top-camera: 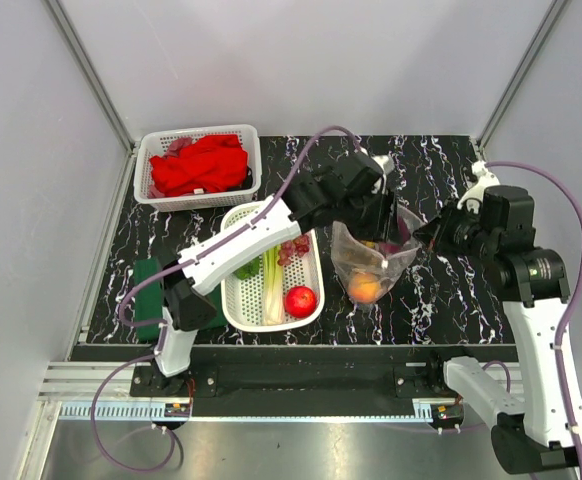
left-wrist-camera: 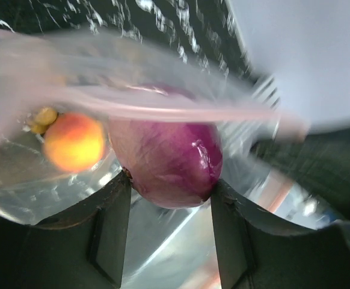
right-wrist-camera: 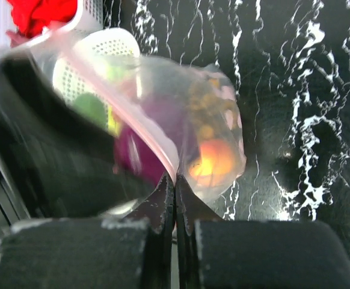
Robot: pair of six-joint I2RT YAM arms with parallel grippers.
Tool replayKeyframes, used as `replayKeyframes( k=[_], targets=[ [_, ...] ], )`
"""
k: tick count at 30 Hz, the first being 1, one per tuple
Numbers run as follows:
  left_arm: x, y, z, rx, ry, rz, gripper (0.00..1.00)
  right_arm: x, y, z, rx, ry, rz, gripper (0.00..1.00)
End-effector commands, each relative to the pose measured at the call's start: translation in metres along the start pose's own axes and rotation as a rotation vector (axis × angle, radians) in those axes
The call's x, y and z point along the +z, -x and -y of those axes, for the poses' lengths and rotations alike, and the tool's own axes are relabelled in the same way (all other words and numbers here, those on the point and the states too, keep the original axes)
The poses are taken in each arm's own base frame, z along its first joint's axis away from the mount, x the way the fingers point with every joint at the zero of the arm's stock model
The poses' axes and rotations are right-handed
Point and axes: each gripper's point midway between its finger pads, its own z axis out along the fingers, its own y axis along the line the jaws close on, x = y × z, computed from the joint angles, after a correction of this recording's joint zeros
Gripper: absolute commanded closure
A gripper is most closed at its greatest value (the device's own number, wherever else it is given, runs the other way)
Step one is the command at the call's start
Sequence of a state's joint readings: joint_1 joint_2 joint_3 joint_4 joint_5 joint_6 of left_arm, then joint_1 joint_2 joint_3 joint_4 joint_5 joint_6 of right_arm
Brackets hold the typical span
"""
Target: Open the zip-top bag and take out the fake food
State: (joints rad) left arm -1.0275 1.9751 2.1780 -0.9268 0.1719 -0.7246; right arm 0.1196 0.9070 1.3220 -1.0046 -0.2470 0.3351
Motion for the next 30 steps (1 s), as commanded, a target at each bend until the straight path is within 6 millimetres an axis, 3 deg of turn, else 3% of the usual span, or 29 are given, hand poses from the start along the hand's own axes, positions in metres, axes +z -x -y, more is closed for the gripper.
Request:
replayKeyframes(
  k=[1,2,4,6,10,14,15,16,19,23,26,28,30],
  targets=[
    [-0.017,0.057,-0.003,-0.285,-0.035,0.133,1.0,-0.012,-0.006,-0.007,-0.054,0.07,0.049,1.0],
    [-0.016,0.053,0.002,-0.323,-0.078,0.095,1.0,-0.011,-0.009,-0.006,-0.063,0.07,0.041,1.0],
    [-0.023,0.068,0.013,-0.392,-0.136,0.127,1.0,-0.014,-0.012,-0.007,-0.081,0.083,0.052,1.0],
    [-0.039,0.083,0.031,-0.383,-0.208,0.174,1.0,-0.011,-0.017,0.003,-0.073,0.043,0.049,1.0],
    [-0.065,0.089,0.062,-0.344,-0.375,0.159,1.0,-0.005,-0.021,0.016,-0.039,-0.018,0.047,1.0],
    [-0.074,0.053,0.071,-0.348,-0.455,0.021,1.0,0.003,0.001,0.019,0.011,-0.076,0.069,1.0],
    [-0.08,0.052,0.079,-0.343,-0.501,0.029,1.0,0.012,0.004,0.02,0.016,-0.087,0.048,1.0],
    [-0.081,0.038,0.074,-0.355,-0.51,0.005,1.0,0.015,0.012,0.02,0.009,-0.088,0.06,1.0],
    [-0.096,0.031,0.087,-0.309,-0.615,-0.02,1.0,0.019,0.032,0.023,0.024,-0.135,0.101,1.0],
    [-0.104,0.015,0.085,-0.2,-0.621,-0.024,1.0,0.031,0.041,0.012,0.062,-0.097,0.07,1.0],
    [-0.13,0.013,0.08,-0.031,-0.589,0.101,1.0,0.033,0.035,0.02,0.076,-0.145,0.038,1.0],
    [-0.136,0.021,0.06,0.035,-0.471,0.213,1.0,0.029,0.029,0.032,0.053,-0.205,0.013,1.0],
    [-0.146,0.012,0.029,0.115,-0.346,0.266,1.0,0.021,0.023,0.038,0.028,-0.236,-0.003,1.0]
  ],
)
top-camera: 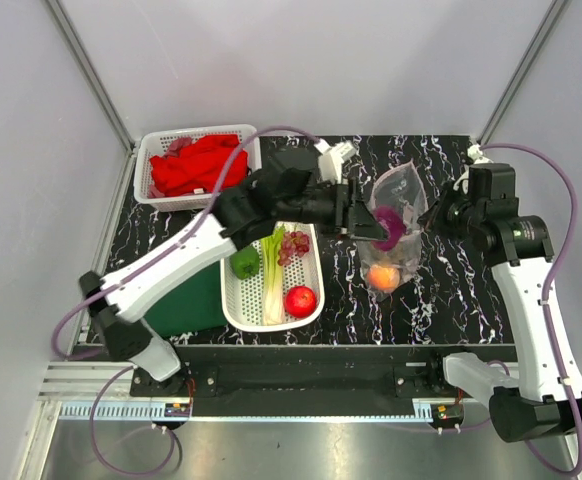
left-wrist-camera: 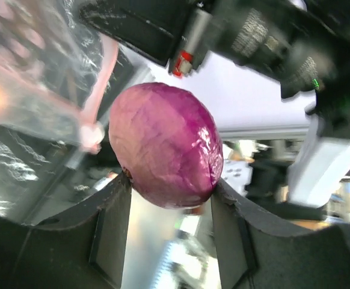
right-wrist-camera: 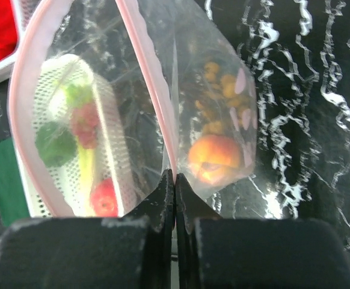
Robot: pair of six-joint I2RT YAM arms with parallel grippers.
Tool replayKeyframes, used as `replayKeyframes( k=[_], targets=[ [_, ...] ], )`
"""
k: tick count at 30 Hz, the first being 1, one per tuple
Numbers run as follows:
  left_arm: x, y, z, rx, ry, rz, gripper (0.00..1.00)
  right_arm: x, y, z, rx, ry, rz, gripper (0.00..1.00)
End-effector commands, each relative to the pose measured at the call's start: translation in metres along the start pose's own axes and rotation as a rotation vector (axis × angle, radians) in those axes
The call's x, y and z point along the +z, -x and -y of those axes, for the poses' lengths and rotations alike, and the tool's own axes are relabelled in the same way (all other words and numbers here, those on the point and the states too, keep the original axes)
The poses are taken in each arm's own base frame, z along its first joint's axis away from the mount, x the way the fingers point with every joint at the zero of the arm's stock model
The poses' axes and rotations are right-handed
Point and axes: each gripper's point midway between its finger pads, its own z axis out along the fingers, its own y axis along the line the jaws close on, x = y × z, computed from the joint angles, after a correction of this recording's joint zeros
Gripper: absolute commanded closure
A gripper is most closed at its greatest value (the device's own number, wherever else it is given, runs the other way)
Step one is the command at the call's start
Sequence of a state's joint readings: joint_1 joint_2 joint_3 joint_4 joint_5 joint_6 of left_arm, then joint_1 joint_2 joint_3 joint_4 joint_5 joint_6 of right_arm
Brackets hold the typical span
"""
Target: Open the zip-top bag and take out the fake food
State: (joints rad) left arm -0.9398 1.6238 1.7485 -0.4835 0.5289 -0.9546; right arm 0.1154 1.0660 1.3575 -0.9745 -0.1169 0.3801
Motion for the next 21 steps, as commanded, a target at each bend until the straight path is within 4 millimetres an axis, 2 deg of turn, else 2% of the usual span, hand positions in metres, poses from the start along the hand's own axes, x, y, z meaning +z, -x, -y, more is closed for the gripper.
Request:
replayKeyframes(
  k=[1,2,4,6,7,9,10,12,16,19,21],
  targets=[
    [-0.067,0.016,-0.008,0.325,0.152,0.221,1.0,-0.022,0.007,0.014,-0.041,-0.087,0.039,1.0],
    [-0.076,0.005,-0.032,0.336,0.223,0.203,1.0,-0.026,0.007,0.015,-0.048,-0.089,0.045,1.0],
    [-0.089,0.005,-0.069,0.327,0.368,0.236,1.0,-0.033,0.006,0.016,-0.051,-0.096,0.041,1.0],
    [-0.104,-0.015,-0.119,0.306,0.537,0.198,1.0,-0.038,0.004,0.015,-0.055,-0.092,0.034,1.0],
    [-0.113,-0.015,-0.143,0.3,0.644,0.217,1.0,-0.042,0.006,0.012,-0.059,-0.08,0.04,1.0],
    [-0.131,-0.039,-0.193,0.271,0.828,0.153,1.0,-0.044,0.006,0.01,-0.066,-0.07,0.039,1.0],
    [-0.14,-0.041,-0.212,0.277,0.918,0.153,1.0,-0.046,0.006,0.01,-0.067,-0.07,0.044,1.0],
    [-0.153,-0.067,-0.252,0.253,1.059,0.066,1.0,-0.045,0.006,0.011,-0.07,-0.075,0.043,1.0],
    [-0.175,-0.102,-0.296,0.188,1.222,-0.008,1.0,-0.042,0.001,0.014,-0.062,-0.088,0.018,1.0],
    [-0.183,-0.115,-0.318,0.168,1.301,-0.026,1.0,-0.039,0.0,0.012,-0.055,-0.077,0.008,1.0],
    [-0.183,-0.116,-0.324,0.169,1.329,-0.034,1.0,-0.039,-0.001,0.008,-0.053,-0.056,-0.004,1.0]
  ],
)
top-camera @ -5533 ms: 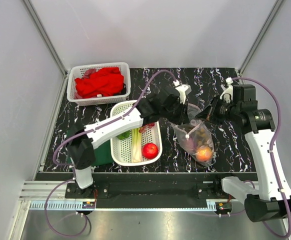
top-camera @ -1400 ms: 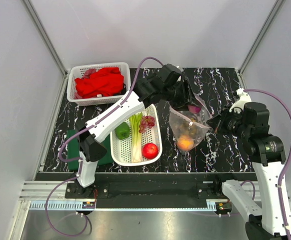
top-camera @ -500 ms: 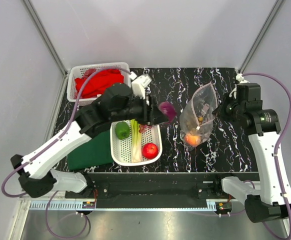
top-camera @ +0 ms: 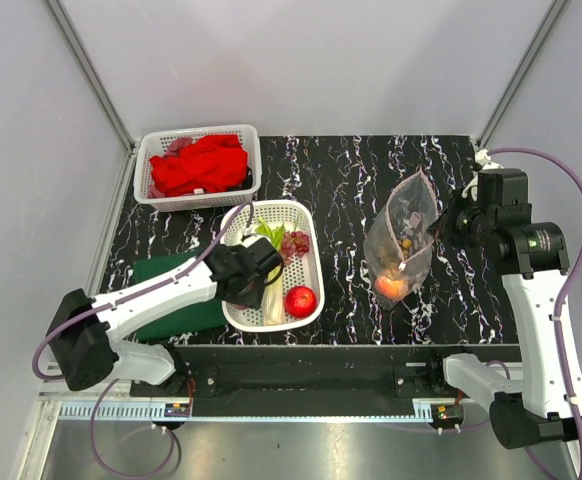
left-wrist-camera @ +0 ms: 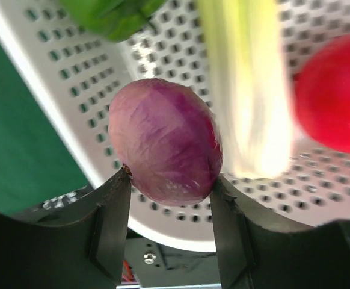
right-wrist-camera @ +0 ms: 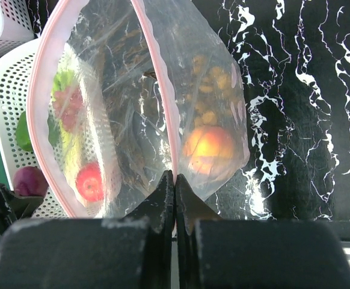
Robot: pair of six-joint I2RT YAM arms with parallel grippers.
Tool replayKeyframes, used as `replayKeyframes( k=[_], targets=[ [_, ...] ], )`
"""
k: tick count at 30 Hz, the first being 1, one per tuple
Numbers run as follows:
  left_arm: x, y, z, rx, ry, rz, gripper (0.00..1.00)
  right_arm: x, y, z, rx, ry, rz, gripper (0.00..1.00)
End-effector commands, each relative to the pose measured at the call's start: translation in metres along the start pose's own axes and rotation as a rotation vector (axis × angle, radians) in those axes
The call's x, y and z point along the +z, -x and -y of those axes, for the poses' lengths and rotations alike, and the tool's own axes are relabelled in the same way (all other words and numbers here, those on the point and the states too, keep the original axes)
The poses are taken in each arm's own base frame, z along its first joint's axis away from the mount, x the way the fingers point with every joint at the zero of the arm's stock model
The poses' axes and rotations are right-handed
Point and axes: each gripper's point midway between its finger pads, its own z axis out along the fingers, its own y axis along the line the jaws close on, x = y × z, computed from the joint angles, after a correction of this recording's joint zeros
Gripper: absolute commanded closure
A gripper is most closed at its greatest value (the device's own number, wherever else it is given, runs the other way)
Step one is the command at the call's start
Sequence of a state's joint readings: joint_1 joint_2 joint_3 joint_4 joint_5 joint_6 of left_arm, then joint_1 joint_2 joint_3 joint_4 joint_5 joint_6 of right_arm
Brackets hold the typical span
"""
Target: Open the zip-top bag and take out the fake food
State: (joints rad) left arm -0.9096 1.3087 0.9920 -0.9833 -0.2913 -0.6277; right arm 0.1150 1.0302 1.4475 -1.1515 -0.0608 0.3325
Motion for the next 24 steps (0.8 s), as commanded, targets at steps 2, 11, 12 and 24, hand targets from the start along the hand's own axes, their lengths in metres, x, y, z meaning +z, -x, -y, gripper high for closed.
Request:
replayKeyframes(
  k=[2,11,12,24],
  targets=[
    [0.015,0.013,-0.013,-0.012,0.122,0.05,0.73,-0.003,0.007,-0.009,-0.017,0.041,0.009,1.0],
    [-0.001,0.029,0.012,0.005,0.06,0.084,0.01,0.001,-0.008,-0.029,-0.013,0.163,-0.075,1.0],
    [-0.018,0.045,0.023,0.0,0.014,0.138,0.01,0.001,-0.01,-0.032,-0.01,0.182,-0.086,1.0],
    [-0.258,0.196,0.179,0.039,-0.81,0.701,0.64,-0.005,-0.024,-0.057,-0.029,0.325,-0.146,1.0]
  ],
)
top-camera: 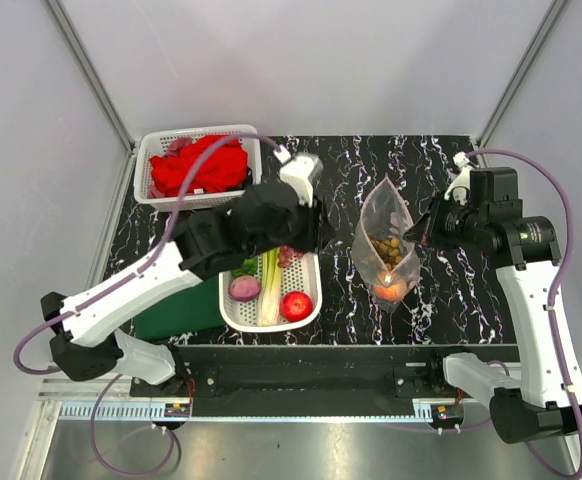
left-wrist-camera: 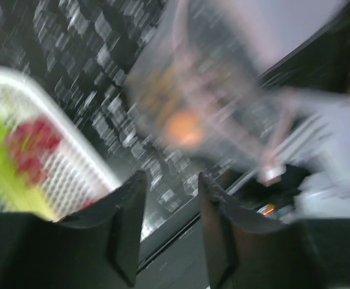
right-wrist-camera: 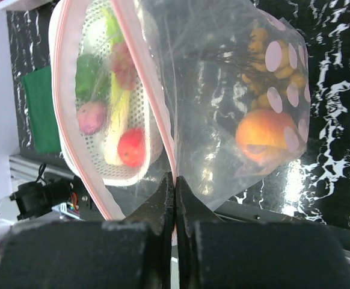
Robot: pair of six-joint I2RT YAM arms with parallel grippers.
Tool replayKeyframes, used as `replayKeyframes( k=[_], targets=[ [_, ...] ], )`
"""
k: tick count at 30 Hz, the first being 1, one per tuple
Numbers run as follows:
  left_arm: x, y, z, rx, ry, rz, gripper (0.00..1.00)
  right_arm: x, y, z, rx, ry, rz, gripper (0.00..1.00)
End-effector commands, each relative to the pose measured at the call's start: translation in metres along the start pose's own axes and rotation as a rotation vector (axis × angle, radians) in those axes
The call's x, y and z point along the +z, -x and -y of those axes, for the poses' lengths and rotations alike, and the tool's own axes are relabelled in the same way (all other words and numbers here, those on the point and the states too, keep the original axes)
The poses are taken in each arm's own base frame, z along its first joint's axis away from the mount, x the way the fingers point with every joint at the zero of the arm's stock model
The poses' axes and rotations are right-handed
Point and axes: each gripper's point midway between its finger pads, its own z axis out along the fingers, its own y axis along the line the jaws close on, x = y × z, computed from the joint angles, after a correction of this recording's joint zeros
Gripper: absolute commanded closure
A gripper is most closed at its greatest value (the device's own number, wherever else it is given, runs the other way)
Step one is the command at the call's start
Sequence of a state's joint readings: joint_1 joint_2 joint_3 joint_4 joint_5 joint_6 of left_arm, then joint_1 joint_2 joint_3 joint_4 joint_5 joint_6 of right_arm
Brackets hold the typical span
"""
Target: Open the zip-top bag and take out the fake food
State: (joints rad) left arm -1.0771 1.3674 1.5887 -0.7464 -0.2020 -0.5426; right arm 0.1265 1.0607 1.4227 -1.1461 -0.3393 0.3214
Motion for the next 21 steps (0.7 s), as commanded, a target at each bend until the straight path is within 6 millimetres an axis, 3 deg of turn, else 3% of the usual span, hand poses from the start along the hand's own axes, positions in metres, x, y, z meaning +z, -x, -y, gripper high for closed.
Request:
replayKeyframes(
  k=[1,3,6,7,11,15,21],
  targets=[
    [0.001,0.067,0.067,0.001,-0.248,0.152,0.66,-0.005,0.002,-0.018,-0.026,0.08,0.012,1.0],
    [0.02,0.071,0.078,-0.026,-0.254,0.124,0.76,-0.005,0.004,-0.019,-0.009,0.08,0.014,1.0],
    [0.04,0.06,0.088,-0.109,-0.254,0.034,0.86,-0.006,0.01,-0.021,0.043,0.069,0.032,1.0],
    [0.054,0.053,0.089,-0.14,-0.233,0.0,0.93,-0.006,0.012,-0.021,0.053,0.061,0.045,1.0],
    [0.081,0.034,0.084,-0.255,-0.153,-0.081,0.94,-0.007,0.018,-0.023,0.092,0.044,0.087,1.0],
    [0.098,0.031,0.074,-0.269,-0.049,-0.09,0.94,-0.01,0.019,-0.029,0.104,0.038,0.112,1.0],
    [0.134,-0.003,0.063,-0.27,0.04,-0.182,0.94,-0.001,0.009,-0.043,0.123,0.082,0.082,1.0]
  ],
)
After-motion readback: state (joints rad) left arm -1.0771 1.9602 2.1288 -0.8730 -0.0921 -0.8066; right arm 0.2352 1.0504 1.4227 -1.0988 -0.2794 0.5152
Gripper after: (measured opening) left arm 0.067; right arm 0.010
